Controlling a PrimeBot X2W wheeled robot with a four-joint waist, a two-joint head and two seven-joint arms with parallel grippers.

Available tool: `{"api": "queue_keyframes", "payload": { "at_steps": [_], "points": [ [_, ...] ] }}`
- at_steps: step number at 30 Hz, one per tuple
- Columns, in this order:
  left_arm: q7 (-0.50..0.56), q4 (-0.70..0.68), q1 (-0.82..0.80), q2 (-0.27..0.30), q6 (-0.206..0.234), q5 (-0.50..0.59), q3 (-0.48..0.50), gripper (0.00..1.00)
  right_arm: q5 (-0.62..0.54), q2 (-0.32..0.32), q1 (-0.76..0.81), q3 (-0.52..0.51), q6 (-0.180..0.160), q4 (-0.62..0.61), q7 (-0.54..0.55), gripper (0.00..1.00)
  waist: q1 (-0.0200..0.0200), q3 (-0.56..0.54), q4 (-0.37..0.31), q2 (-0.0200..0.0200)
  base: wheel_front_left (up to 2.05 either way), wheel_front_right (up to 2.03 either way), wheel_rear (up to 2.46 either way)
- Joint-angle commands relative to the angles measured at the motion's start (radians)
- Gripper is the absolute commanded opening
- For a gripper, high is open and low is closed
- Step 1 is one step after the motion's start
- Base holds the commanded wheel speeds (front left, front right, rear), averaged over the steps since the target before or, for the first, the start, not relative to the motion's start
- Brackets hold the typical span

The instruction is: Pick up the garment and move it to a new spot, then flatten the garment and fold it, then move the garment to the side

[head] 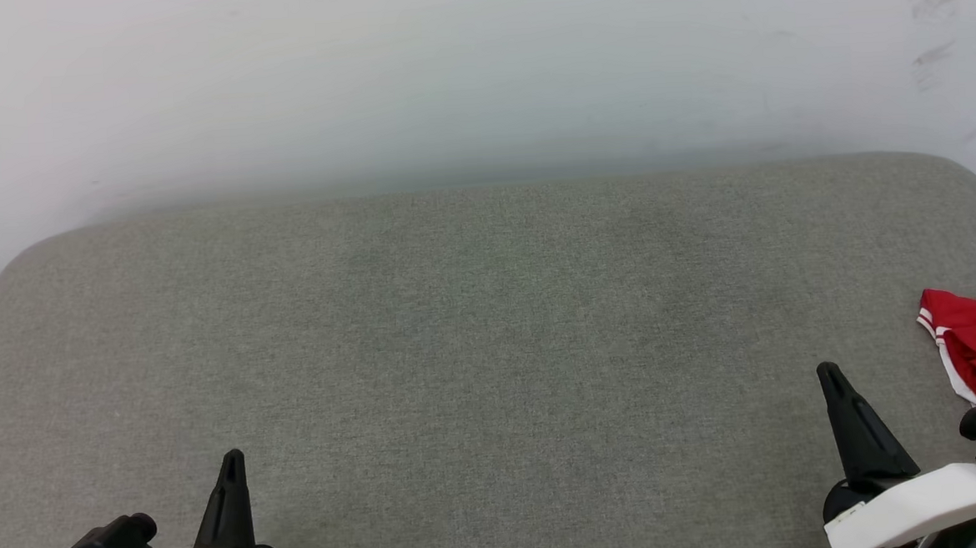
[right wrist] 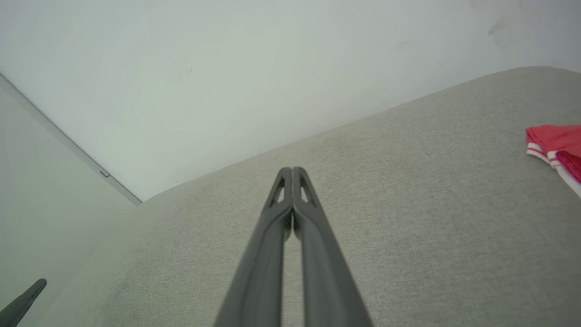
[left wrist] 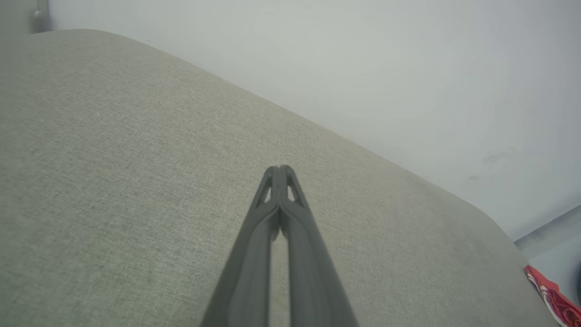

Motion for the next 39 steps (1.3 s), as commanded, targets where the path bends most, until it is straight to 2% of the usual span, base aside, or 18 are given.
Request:
{"api": "queue_keyframes", "payload": {
  "at_steps": [1, 21, 39],
  "points": [
    [0.007, -0.011, -0.028, 0.002, -0.005, -0.029, 0.008, 0.0, 0.035, -0.01, -0.034, -0.001, 0.0, -0.004, -0.005, 0.0, 0.0, 0.0, 0.0, -0.0001, 0.0, 0.0, 0.0],
    [0.081, 0.009, -0.069, -0.022, -0.023, -0.296, 0.036, 0.0, 0.343, -0.018, -0.078, -0.006, 0.0, 0.079, -0.002, 0.0, 0.0, 0.005, 0.007, -0.0001, 0.0, 0.0, 0.0],
    [0.137, 0.024, -0.099, -0.038, -0.037, -0.493, 0.057, 0.0, 0.566, -0.02, -0.112, -0.014, 0.0, 0.141, 0.005, 0.0, -0.0001, 0.009, 0.013, -0.0001, 0.0, 0.0, 0.0]
  ]
}}
